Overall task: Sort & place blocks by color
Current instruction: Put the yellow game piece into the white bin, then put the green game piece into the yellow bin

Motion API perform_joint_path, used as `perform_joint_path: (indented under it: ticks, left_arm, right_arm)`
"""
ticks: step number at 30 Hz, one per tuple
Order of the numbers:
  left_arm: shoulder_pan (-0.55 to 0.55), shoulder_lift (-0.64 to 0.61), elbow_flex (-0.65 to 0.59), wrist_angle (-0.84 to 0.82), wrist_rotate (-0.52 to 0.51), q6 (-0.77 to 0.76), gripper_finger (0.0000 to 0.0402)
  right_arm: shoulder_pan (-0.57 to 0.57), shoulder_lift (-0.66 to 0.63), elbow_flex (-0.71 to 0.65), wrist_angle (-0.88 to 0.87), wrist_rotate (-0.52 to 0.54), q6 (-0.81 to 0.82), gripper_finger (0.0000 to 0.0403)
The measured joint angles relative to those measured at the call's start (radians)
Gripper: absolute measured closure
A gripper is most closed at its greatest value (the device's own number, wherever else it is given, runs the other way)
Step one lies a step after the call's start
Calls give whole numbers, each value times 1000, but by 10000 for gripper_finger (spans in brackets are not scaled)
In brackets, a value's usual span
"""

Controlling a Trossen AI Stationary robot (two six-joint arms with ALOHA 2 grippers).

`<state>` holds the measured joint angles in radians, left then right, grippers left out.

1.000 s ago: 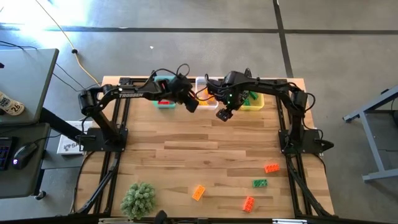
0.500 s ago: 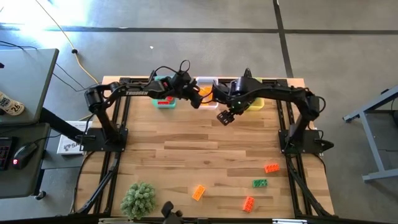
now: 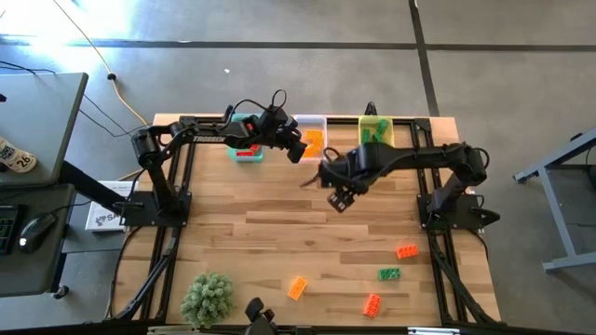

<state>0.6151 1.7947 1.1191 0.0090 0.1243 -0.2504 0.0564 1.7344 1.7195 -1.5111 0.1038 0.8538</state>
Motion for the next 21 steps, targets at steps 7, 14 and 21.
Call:
perform_joint_path:
  ticks: [7, 14, 21]
  left_arm:
    - [2, -19, 0, -14, 49, 0, 177]
    - [-5, -112, 0, -75, 107, -8, 179]
    - [-63, -226, 0, -253, 102, -34, 179]
  right_arm:
    - [136, 0, 0, -26, -1, 29, 149]
    - [262, 0, 0, -27, -31, 37, 149]
    - [378, 0, 0, -24, -34, 23, 149]
